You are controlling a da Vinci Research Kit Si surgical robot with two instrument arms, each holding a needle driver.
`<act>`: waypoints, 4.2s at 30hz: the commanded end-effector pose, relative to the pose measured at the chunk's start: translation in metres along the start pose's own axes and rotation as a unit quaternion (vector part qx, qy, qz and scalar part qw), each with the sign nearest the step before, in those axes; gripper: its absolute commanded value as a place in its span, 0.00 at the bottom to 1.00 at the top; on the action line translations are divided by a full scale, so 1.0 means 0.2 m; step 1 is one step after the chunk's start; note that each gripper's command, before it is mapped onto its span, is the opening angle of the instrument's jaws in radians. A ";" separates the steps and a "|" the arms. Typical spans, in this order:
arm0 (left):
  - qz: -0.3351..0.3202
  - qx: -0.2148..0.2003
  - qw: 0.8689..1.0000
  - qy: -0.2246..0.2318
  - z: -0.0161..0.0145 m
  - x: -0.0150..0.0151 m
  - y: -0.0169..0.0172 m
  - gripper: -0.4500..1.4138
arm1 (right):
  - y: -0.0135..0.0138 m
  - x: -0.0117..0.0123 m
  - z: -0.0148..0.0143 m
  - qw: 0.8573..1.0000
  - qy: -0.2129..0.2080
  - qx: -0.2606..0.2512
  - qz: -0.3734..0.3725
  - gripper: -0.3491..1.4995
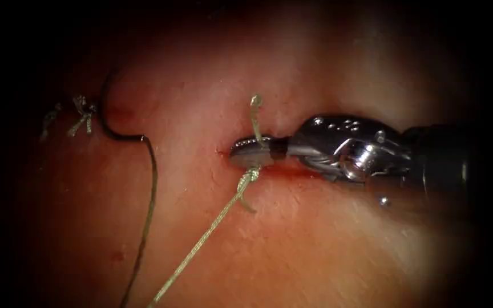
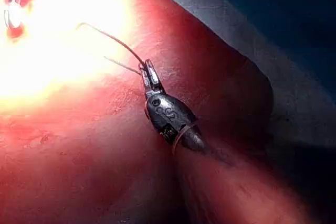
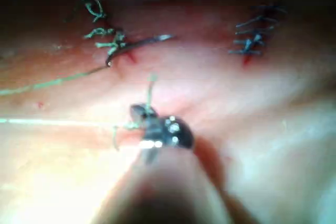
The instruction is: Wound Closure
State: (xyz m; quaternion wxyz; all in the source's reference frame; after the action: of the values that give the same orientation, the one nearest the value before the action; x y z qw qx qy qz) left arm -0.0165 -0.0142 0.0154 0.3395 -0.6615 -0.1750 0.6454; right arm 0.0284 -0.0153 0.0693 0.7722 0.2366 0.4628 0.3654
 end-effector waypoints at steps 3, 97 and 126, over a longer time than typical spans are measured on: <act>-0.003 0.000 1.000 -0.002 0.001 -0.006 0.003 0.00 | 0.005 -0.001 0.003 1.000 -0.007 -0.011 -0.011 0.00; 0.077 -0.082 0.993 -0.031 0.109 0.102 -0.153 0.00 | -0.070 0.012 0.032 0.980 0.089 0.028 -0.176 0.77; 0.048 -0.072 0.994 -0.068 0.097 0.041 -0.182 0.00 | -0.065 0.012 0.010 0.963 0.251 0.071 -0.071 0.75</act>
State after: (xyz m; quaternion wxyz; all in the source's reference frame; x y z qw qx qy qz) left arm -0.0265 0.0213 0.0346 0.2474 -0.6457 -0.2111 0.6909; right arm 0.0347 -0.0215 0.0593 0.6388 0.1577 0.6821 0.3191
